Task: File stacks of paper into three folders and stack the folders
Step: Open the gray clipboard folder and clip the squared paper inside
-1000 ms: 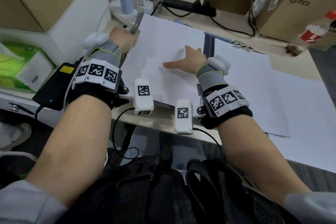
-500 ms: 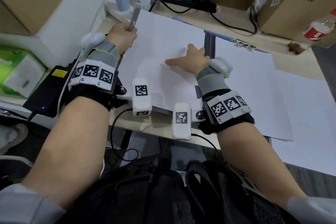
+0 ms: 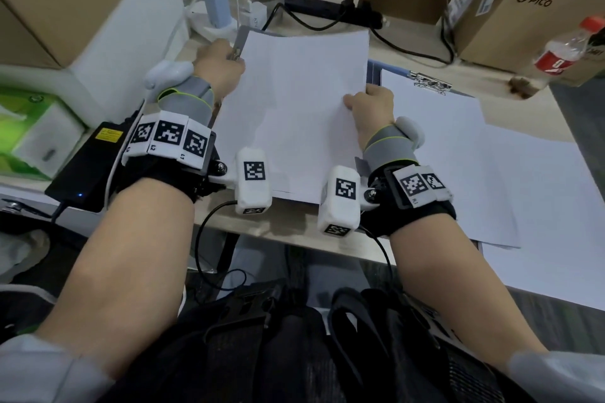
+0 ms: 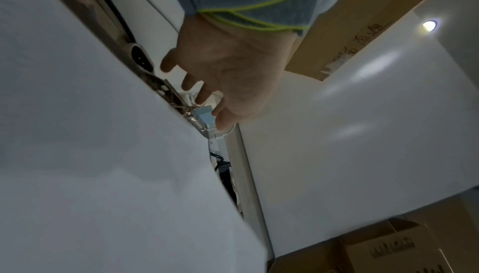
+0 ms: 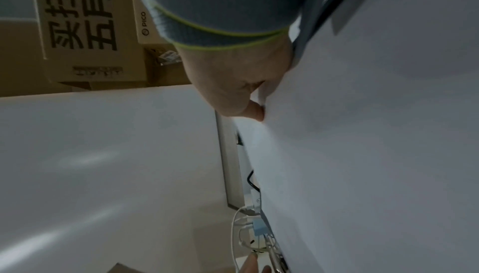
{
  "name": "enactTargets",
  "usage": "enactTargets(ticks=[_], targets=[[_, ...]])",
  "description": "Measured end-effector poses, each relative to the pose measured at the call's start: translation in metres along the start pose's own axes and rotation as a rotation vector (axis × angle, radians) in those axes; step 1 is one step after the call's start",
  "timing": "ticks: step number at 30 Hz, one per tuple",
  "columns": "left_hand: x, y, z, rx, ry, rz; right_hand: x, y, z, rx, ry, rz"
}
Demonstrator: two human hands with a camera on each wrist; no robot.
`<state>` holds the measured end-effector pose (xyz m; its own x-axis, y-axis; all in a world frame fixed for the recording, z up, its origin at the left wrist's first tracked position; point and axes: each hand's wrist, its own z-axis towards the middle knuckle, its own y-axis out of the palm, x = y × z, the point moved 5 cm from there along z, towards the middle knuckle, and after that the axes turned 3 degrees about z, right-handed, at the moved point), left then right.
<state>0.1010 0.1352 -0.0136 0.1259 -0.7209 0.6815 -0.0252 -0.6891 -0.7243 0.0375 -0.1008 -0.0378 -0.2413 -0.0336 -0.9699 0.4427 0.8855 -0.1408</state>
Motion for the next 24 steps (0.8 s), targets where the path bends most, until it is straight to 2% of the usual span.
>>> enactTargets(ticks=[3,5,8,10,13,17,21,24], targets=[[0.016,-0.010,-0.003,0.073,0.020,0.001,-0.026,-0.016,-0.003,0.112,-0.225,0.040],[0.035,-0.016,-0.011,0.096,0.076,-0.143,-0.051,-0.031,-0.008,0.172,-0.423,0.170],[0.068,-0.032,-0.027,0.164,0.231,-0.400,-0.089,-0.046,-0.026,0.149,-0.698,0.305],[0.086,-0.047,-0.039,0.224,0.345,-0.515,-0.107,-0.053,-0.037,0.119,-0.782,0.355],[0.092,-0.055,-0.047,0.248,0.384,-0.648,-0.107,-0.056,-0.041,0.037,-0.706,0.442],[0.083,-0.030,-0.050,0.081,0.291,-0.660,-0.074,-0.047,-0.038,-0.068,-0.419,0.480],[0.083,-0.023,-0.058,0.014,0.304,-0.693,-0.064,-0.042,-0.037,-0.086,-0.377,0.477],[0.077,-0.024,-0.059,0.015,0.271,-0.636,-0.059,-0.038,-0.036,-0.090,-0.378,0.469]])
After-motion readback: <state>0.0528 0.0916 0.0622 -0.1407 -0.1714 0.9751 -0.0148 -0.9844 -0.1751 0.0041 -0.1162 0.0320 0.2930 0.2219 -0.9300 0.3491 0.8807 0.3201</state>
